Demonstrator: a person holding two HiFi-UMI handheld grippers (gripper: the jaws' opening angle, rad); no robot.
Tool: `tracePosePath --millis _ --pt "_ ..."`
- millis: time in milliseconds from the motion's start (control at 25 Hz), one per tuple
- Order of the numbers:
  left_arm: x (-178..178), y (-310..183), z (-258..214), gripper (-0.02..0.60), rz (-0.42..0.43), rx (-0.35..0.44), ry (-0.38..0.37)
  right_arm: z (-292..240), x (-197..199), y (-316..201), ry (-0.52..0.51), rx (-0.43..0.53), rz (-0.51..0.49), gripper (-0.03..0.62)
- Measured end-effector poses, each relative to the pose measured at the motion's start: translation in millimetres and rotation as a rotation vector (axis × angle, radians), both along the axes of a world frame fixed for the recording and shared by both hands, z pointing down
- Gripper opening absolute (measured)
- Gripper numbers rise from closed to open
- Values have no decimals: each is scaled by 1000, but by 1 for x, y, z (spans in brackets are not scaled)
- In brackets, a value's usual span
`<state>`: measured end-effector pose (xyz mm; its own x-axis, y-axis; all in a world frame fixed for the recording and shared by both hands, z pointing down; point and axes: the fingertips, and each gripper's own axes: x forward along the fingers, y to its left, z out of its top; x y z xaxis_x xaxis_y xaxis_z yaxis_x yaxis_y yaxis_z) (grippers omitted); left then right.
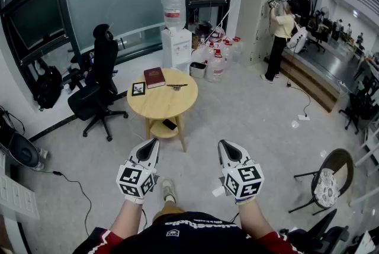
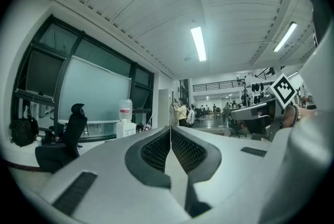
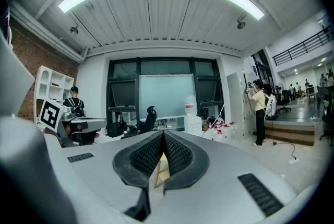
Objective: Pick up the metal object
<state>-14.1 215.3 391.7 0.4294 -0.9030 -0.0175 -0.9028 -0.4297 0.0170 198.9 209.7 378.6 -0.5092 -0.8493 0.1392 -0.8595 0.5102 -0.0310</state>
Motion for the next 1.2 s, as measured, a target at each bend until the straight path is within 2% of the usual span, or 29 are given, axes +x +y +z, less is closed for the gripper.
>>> tracePosePath --millis 480,720,1200 --pt "15 2 -2 23 29 3 1 1 5 5 5 0 0 28" --pt "22 8 -4 23 35 2 -12 -6 10 10 -67 12 -17 28" --pt "14 18 -15 23 -6 16 -24 -8 8 22 -76 -4 -59 28"
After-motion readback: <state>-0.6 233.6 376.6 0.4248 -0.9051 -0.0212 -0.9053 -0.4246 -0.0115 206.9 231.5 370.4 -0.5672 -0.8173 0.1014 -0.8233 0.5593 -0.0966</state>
